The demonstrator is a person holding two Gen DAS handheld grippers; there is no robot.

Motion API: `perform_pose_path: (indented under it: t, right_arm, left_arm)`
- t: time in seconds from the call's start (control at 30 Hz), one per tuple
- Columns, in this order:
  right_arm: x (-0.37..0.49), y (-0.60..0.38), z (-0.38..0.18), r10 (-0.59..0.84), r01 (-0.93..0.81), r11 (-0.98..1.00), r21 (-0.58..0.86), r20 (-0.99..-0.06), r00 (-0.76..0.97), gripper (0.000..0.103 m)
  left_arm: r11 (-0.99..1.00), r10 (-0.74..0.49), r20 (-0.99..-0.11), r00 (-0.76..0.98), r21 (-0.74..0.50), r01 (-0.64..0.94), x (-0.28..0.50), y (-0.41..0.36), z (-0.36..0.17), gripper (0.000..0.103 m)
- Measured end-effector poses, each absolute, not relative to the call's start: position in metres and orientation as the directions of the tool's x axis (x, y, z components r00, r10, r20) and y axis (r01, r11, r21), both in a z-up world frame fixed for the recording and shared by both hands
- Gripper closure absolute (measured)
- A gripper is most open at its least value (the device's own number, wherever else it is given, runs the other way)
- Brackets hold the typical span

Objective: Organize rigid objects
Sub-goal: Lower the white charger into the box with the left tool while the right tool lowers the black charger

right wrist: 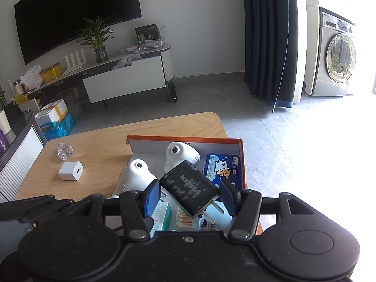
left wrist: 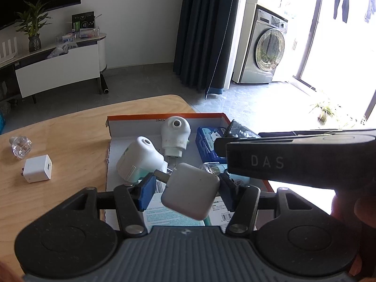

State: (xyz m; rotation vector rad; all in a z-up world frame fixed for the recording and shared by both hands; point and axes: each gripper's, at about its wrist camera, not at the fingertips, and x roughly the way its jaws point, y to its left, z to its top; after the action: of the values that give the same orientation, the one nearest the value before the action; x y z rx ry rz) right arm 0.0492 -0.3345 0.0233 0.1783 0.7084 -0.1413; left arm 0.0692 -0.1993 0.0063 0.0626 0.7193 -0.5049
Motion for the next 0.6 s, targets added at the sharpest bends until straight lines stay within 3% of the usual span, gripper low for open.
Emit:
perform_pose_path:
  t: [0.6]
  right_arm:
    - [0.075,-0.342,0.011,-0.061,0.181,0.978,0.107,-0.678,0.732,0.036]
  left_arm:
    - [0.868,-0.438,-0.652,0.618,-0.128,0.480,0.082,-0.207,0.000,0.045]
